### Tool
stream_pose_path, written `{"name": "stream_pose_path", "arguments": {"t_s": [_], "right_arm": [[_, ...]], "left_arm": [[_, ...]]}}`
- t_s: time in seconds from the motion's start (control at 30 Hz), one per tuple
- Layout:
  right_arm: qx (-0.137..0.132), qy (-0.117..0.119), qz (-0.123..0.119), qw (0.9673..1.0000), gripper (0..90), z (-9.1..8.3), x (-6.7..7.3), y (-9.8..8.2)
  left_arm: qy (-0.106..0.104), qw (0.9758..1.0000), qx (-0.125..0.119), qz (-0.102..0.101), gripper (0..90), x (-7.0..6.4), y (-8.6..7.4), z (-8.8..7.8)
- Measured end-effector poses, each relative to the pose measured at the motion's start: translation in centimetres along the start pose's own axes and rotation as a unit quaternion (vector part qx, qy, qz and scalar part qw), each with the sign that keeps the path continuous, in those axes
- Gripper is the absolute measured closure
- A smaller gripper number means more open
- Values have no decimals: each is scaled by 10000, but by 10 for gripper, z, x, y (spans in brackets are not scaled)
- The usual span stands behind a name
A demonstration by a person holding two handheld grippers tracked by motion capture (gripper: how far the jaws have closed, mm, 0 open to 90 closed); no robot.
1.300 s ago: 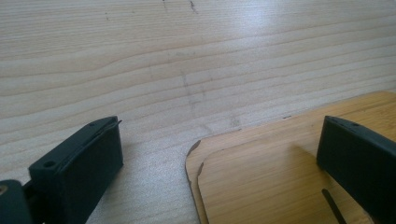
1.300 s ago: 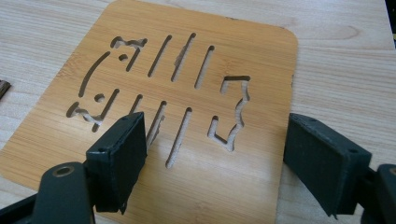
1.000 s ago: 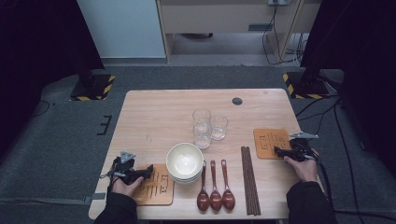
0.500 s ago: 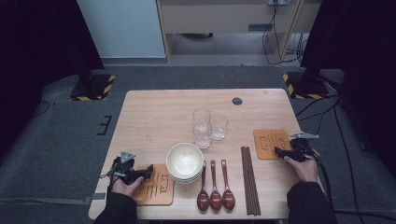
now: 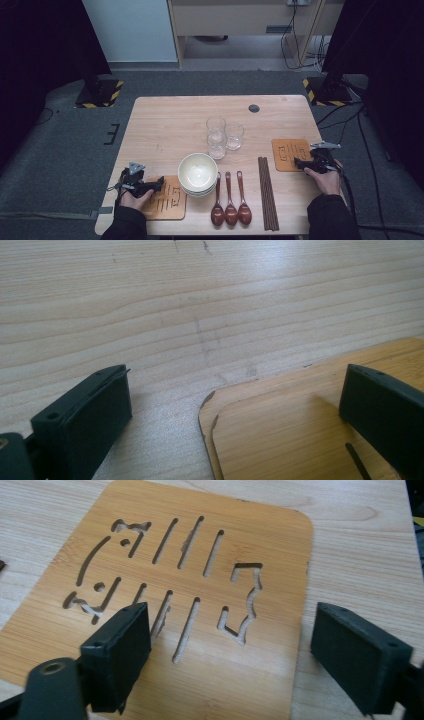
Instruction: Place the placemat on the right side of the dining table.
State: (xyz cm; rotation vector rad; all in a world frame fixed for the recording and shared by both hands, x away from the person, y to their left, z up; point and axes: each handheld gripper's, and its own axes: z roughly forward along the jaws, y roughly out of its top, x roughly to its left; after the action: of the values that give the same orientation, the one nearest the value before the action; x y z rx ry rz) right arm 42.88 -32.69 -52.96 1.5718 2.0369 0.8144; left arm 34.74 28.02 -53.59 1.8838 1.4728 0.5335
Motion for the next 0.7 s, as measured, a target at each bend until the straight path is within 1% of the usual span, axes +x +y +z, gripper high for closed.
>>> {"name": "stream_pose_path", "arguments": {"t_s": [0.1,0.17,0.37,0.4,0.57,0.63,0.7], "right_arm": [[-71,74,56,9999,132,-1,0,0],[-154,43,50,9999,125,-3,1,1],[-331,49,76,9994,160,-9,2,4],[-366,57,119,9992,165,-10,2,5],[-512,80,120,9986,180,-18,4,9],[-542,86,148,9984,185,-21,5,11],[-594,94,139,9981,190,-24,6,14]], "left_arm": [[0,10000,0,1,0,0,0,0],[0,10000,-1,-1,0,0,0,0],[-6,10000,-1,-3,0,0,0,0],[-4,10000,0,-1,0,0,0,0],[16,10000,-8,-26,0,0,0,0],[25,10000,-52,-53,15,1,0,-1],[26,9999,-68,-72,55,3,0,-3]]}}
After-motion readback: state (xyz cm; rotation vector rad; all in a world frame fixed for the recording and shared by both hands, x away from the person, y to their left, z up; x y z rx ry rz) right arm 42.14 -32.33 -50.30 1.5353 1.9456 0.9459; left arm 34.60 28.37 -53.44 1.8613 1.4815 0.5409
